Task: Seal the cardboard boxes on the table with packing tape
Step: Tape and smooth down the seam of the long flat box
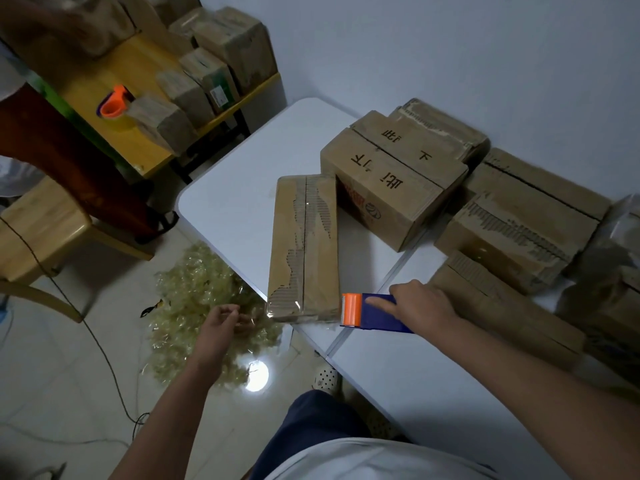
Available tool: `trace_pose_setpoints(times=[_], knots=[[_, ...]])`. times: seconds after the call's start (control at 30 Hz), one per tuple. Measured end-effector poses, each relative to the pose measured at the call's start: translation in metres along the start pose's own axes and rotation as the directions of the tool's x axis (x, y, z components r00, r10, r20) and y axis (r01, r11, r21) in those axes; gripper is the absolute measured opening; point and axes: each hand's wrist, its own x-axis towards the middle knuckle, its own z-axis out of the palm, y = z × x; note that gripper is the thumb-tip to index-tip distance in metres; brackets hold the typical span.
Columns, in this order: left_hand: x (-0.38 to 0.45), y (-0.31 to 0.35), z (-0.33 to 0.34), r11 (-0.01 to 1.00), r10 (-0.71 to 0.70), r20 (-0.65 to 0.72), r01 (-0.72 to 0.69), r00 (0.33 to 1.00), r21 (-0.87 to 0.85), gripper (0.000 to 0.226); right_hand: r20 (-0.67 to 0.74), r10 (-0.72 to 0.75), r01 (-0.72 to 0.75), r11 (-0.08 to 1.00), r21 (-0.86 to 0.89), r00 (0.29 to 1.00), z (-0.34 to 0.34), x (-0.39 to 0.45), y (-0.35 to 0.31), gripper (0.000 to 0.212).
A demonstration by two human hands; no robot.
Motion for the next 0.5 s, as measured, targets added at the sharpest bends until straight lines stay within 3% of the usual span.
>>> trace_pose_setpoints(times=[0.07,0.1,0.17,0.2,0.23,0.27,0.3,0.33,0.37,0.43,0.5], knots=[[0.002,0.004,-0.006,0.999,-0.032,-0.012,0.032,0.999,0.042,0.02,-0.002,-0.002,0.002,1.0,0.006,1.0,-0.002,-0.001,0.0,0.065],[0.003,0.006,-0.006,0.989,-0.001,-0.048,0.009,0.999,0.149,0.023,-0.005,-0.003,0.003,1.0,0.006,1.0,-0.002,-0.002,-0.001,0.064],[-0.001,0.013,0.001,0.864,0.249,-0.133,-0.158,0.959,0.479,0.029,-0.007,-0.005,0.006,1.0,0.007,1.0,-0.004,-0.002,-0.001,0.063],[-0.005,0.019,0.01,0.744,0.45,-0.112,-0.302,0.886,0.596,0.031,-0.006,-0.005,0.005,1.0,0.009,1.0,-0.004,-0.002,-0.002,0.063],[-0.012,0.026,0.024,0.578,0.645,-0.013,-0.476,0.764,0.663,0.031,-0.004,-0.004,0.004,1.0,0.01,1.0,-0.004,-0.002,-0.002,0.063],[-0.017,0.033,0.039,0.381,0.77,0.151,-0.636,0.62,0.672,0.03,-0.003,-0.002,0.002,1.0,0.009,1.0,-0.004,-0.002,-0.002,0.063],[-0.019,0.037,0.055,0.195,0.799,0.346,-0.757,0.491,0.624,0.031,-0.005,-0.001,0.001,1.0,0.008,1.0,-0.004,-0.002,-0.002,0.063],[-0.018,0.039,0.07,0.064,0.739,0.53,-0.828,0.415,0.558,0.034,-0.014,-0.002,0.002,1.0,0.004,1.0,-0.004,-0.002,-0.001,0.063],[-0.015,0.039,0.083,-0.021,0.636,0.665,-0.853,0.392,0.522,0.038,-0.029,-0.003,0.003,1.0,-0.002,1.0,-0.004,-0.002,0.0,0.064],[0.0,0.036,0.098,-0.156,0.47,0.776,-0.826,0.42,0.541,0.048,-0.049,0.001,-0.002,1.0,-0.02,0.999,-0.006,-0.002,0.003,0.063],[0.016,0.031,0.103,-0.281,0.411,0.806,-0.782,0.426,0.557,0.055,-0.034,0.004,-0.005,1.0,-0.026,0.999,-0.009,-0.003,0.009,0.062]])
